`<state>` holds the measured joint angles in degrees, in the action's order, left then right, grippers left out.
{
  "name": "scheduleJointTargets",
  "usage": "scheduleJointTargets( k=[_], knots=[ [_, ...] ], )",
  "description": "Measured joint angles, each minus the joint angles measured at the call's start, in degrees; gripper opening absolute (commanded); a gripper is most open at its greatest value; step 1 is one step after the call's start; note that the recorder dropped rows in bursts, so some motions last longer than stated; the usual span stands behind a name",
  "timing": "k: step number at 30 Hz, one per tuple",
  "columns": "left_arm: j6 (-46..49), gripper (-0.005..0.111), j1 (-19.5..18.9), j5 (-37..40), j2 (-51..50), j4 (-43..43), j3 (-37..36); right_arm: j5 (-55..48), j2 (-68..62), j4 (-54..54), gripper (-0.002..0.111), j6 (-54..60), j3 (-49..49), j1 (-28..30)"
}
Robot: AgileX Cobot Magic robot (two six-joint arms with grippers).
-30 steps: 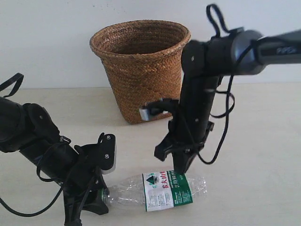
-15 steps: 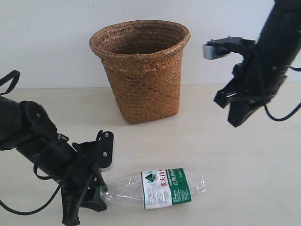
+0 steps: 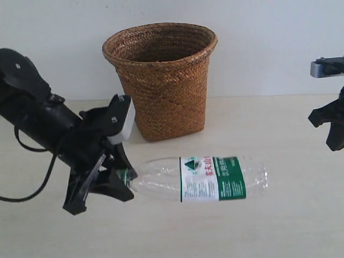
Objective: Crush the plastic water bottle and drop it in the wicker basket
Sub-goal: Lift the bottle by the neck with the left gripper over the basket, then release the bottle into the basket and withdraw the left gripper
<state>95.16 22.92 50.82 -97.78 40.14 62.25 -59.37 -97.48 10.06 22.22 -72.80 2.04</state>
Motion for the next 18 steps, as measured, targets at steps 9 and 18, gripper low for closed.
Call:
scheduleJointTargets(
  k=[9,18],
  knots=[
    [-3.9,0.023,-5.4,-15.9,0.5,7.1,14.8,3.7,0.1,2.0,0.000,-0.1,0.1,0.5],
    [-1.6,0.075,-6.2,-28.0,-7.0,17.8,27.9,3.1,0.1,5.3,0.000,0.3,0.2,0.5]
  ],
)
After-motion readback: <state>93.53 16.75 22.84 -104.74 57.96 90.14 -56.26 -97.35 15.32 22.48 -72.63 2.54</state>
